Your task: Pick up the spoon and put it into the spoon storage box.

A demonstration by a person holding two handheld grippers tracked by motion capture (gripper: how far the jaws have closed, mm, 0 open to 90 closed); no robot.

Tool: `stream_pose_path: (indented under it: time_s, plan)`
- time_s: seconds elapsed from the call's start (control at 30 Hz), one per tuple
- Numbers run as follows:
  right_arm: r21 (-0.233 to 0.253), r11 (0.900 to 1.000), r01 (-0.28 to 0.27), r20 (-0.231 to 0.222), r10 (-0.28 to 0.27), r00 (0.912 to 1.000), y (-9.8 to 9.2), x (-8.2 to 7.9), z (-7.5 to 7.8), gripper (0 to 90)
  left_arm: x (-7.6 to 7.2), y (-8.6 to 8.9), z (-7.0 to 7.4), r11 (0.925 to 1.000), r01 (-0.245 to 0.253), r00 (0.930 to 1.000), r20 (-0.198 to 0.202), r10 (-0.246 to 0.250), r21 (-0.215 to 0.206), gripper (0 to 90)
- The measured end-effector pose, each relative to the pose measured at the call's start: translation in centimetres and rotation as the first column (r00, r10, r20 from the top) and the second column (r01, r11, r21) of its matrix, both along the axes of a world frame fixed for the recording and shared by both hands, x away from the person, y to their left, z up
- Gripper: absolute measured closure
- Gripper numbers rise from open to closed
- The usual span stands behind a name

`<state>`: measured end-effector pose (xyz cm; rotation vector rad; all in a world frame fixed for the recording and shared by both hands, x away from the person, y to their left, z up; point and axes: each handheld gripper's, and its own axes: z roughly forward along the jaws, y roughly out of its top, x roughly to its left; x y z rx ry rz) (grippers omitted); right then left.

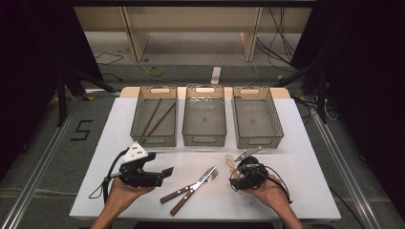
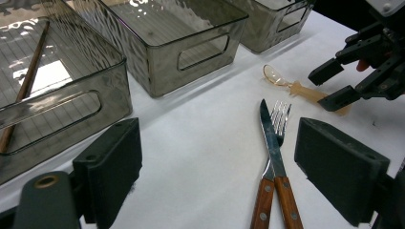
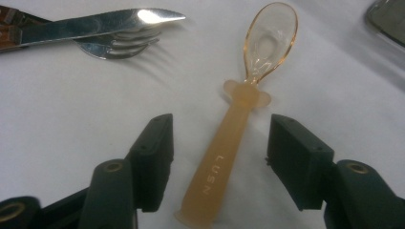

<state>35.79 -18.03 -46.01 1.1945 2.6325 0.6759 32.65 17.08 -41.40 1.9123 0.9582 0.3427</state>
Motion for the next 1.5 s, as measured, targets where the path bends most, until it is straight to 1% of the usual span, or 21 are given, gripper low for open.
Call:
stream_pose_path:
  time_s: [0.1, 0.17, 0.27, 0.43, 0.57, 0.73, 0.83, 1.0, 1.03, 1.23, 1.37, 1.5]
  plan:
    - [-0.019, 1.000, -0.007, -0.008, 0.006, 0.9999, 0.2, 0.0, -0.2, 48.1, -0.1, 0.0, 0.0, 1.0000, 0.000, 0.9999, 0.013, 0.000, 0.005, 15.8]
    - [-0.023, 1.000, 0.000, -0.013, -0.001, 0.9999, 0.1, 0.0, -0.2, 50.9, -0.2, 0.0, 0.0, 1.0000, 0.002, 0.9999, 0.017, -0.002, 0.003, 15.7]
    - [-0.020, 1.000, 0.000, -0.012, -0.001, 0.9999, 0.0, 0.3, -0.3, 53.9, -0.2, 0.0, -0.2, 1.0000, -0.003, 0.9999, 0.014, 0.003, -0.002, 15.7]
    - [-0.024, 1.000, 0.001, -0.019, -0.002, 0.9998, -0.1, 0.6, -0.5, 60.6, -0.2, -0.1, -0.2, 1.0000, 0.002, 0.9999, 0.016, -0.002, 0.007, 15.7]
    - [-0.039, 0.999, -0.001, -0.016, 0.000, 0.9999, 0.0, 0.8, -0.5, 66.5, -0.2, -0.3, -0.3, 0.9999, 0.004, 0.9998, 0.017, -0.004, 0.010, 15.7]
    - [-0.054, 0.999, -0.003, -0.018, 0.002, 0.9998, 0.2, 0.9, -0.5, 69.9, -0.2, -0.2, -0.3, 0.9999, 0.003, 0.9999, 0.016, -0.003, 0.013, 15.7]
    - [-0.051, 0.999, -0.008, -0.016, 0.007, 0.9998, 0.3, 1.0, -0.5, 76.7, -0.2, -0.2, -0.3, 0.9999, 0.002, 0.9998, 0.019, -0.003, 0.016, 15.7]
    - [-0.047, 0.999, -0.011, -0.018, 0.010, 0.9998, 0.1, 1.1, -0.4, 77.6, -0.2, -0.2, -0.3, 0.9998, 0.002, 0.9998, 0.019, -0.002, 0.020, 15.7]
    - [-0.048, 0.999, -0.011, -0.009, 0.010, 0.9999, 0.0, 1.1, -0.3, 77.6, -0.2, -0.2, -0.3, 0.9998, 0.003, 0.9998, 0.019, -0.003, 0.018, 15.7]
    - [-0.005, 1.000, -0.001, 0.035, 0.001, 0.9994, -0.7, 1.2, 0.9, 77.8, -0.2, -0.3, -0.3, 0.9998, 0.006, 0.9998, 0.019, -0.006, 0.021, 15.7]
    - [0.030, 1.000, 0.004, 0.067, -0.006, 0.9978, -0.9, 1.3, 2.0, 77.9, -0.2, -0.3, -0.3, 0.9998, 0.007, 0.9998, 0.019, -0.007, 0.018, 15.7]
    - [0.055, 0.998, -0.008, 0.097, 0.002, 0.9953, -0.9, 1.8, 3.2, 77.8, -0.2, -0.3, -0.3, 1.0000, 0.005, 0.9997, 0.023, -0.005, 0.008, 15.7]
